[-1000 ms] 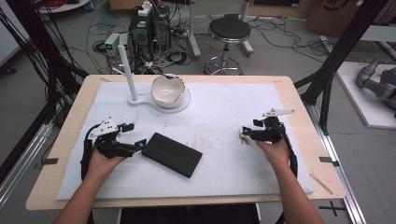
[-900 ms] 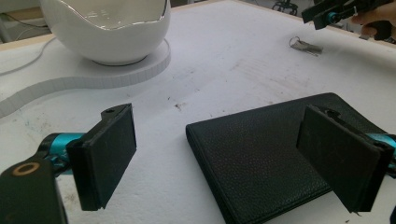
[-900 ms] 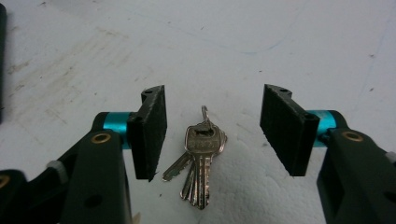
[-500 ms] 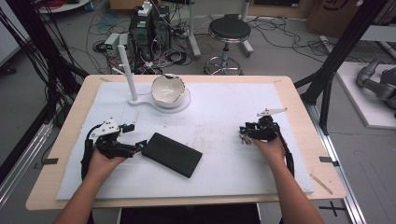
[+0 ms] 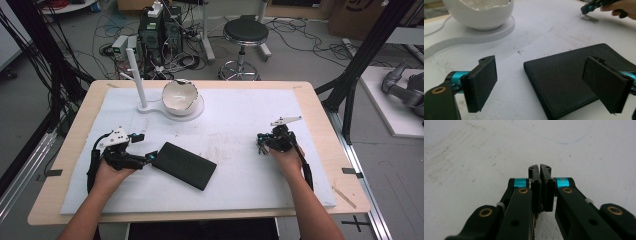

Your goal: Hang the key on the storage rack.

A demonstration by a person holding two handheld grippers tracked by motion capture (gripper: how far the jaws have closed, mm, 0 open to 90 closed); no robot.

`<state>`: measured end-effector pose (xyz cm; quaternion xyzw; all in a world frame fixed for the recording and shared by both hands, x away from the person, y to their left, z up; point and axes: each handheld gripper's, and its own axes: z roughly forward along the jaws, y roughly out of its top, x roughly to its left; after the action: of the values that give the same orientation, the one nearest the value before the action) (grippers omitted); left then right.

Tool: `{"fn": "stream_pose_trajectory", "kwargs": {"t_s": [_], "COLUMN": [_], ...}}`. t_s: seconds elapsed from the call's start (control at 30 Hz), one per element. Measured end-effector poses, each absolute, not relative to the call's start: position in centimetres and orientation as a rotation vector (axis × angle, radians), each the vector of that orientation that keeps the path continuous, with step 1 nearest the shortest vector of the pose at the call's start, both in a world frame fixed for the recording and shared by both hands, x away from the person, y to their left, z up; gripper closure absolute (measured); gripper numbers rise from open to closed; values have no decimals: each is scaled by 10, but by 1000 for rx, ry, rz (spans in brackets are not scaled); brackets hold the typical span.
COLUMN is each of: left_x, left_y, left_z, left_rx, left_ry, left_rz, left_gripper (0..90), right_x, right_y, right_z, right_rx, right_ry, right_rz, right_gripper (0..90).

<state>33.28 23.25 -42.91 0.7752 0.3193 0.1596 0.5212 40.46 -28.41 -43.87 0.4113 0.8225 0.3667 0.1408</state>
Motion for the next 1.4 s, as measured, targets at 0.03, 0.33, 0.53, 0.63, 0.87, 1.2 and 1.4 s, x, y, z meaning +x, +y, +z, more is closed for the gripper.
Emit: {"fn": "stream_pose_trajectory", "kwargs": {"t_s": [0.03,0.33,0.53,0.63,0.87,1.2,1.4], "left_x": [333,333,332,331,329,325,320], "left_y": [233,234,235,235,238,241,246], "left_z": [-430,-429,-427,-426,-422,-420,-418], "left_rx": [1860,1863,1859,1855,1837,1848,1853], "left_ry": [774,782,775,768,754,747,739], "left_rz": [374,395,399,405,410,424,437], "left_gripper": [136,136,136,136,136,136,136], "right_x": [404,393,389,388,393,413,426], "right_y": [-283,-279,-273,-269,-245,-208,-178], "right_z": [-437,-409,-381,-369,-319,-270,-247], "right_rx": [1194,1102,1012,983,834,688,591], "right_ry": [2387,2327,2315,2312,2331,2369,2409], "right_rz": [1051,1209,1333,1362,1401,1395,1382], "right_gripper": [892,900,900,900,900,900,900]}}
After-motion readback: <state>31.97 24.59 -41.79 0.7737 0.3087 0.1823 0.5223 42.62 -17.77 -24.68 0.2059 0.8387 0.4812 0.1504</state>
